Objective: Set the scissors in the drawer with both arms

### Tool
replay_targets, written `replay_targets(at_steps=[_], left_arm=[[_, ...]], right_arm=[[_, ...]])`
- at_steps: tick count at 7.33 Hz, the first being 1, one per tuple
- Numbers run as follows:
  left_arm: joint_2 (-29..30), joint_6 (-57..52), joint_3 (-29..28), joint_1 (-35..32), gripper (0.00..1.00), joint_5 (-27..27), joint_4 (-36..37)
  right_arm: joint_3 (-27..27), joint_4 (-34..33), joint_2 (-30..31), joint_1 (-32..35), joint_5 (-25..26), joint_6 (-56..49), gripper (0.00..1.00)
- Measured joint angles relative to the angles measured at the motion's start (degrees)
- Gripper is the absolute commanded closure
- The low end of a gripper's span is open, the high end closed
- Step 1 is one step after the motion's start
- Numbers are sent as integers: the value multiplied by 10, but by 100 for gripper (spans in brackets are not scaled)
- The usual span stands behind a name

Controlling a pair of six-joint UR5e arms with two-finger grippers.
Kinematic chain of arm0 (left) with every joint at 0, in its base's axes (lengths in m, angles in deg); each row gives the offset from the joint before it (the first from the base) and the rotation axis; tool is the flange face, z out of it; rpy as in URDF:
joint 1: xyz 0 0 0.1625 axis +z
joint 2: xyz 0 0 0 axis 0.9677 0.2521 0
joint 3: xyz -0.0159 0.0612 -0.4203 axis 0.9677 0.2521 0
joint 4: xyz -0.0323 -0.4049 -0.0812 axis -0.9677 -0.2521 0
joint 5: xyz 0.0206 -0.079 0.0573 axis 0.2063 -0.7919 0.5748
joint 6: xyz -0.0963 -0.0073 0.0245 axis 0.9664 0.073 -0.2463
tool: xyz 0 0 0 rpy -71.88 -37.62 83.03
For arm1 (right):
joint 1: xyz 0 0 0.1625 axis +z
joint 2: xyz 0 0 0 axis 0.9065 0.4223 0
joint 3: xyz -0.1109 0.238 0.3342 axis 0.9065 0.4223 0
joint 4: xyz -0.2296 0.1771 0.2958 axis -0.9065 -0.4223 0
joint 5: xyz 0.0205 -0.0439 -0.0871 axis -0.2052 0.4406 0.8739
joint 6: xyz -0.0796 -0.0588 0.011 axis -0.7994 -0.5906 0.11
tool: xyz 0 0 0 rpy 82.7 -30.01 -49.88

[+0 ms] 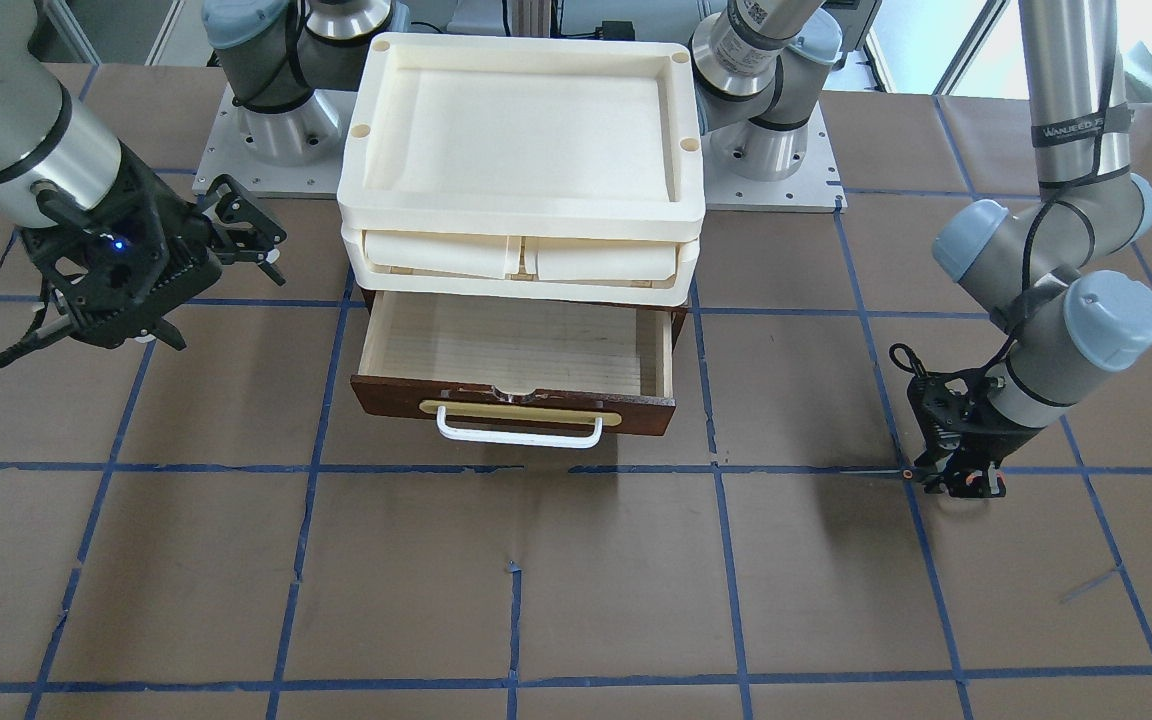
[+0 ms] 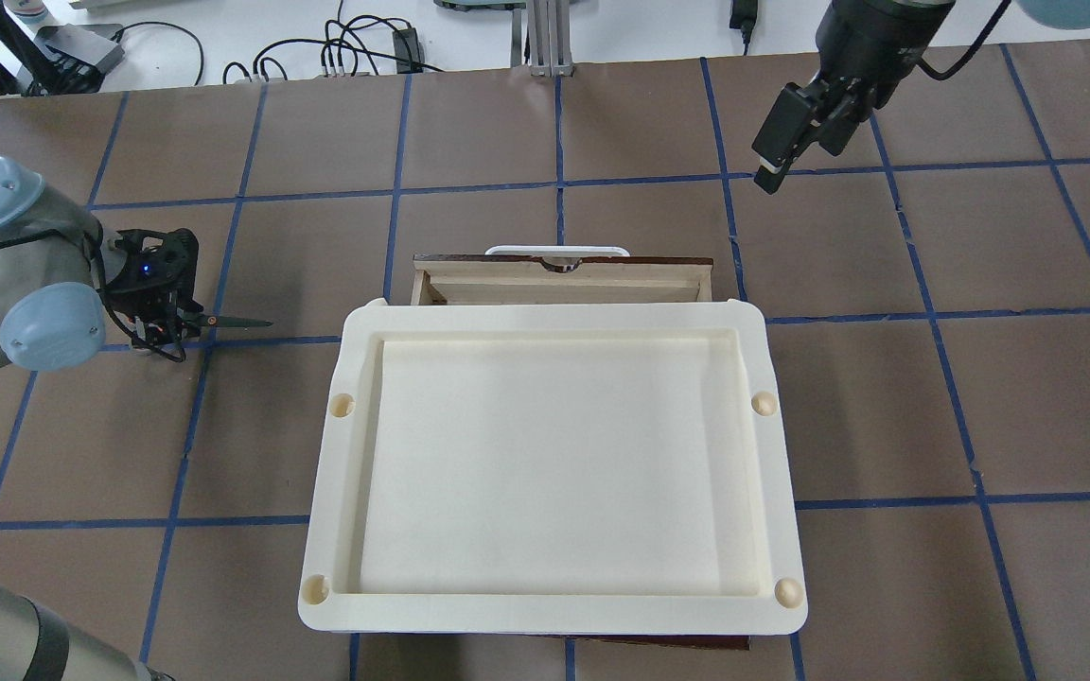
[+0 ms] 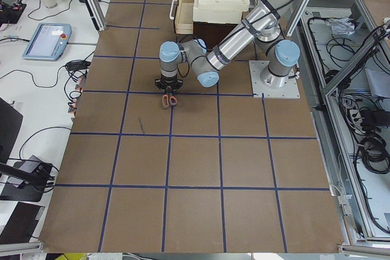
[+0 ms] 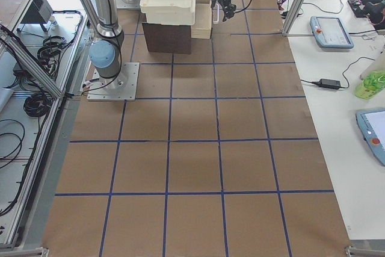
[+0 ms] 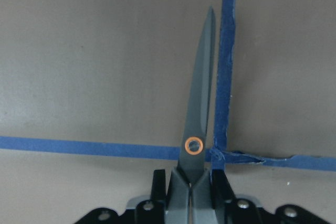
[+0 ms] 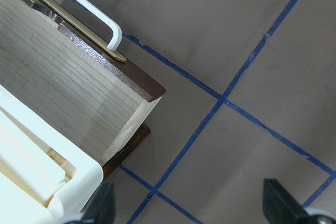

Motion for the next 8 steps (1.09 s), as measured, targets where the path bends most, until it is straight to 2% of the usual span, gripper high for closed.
replay_targets(at_steps=[6, 8], left_arm=[[-19, 1, 0, -3, 87, -12, -6], [-58, 2, -10, -12, 87, -33, -50]], right_arm=[[-2, 23, 30, -9, 45, 122, 0], [-2, 30, 38, -7, 46, 182, 0]])
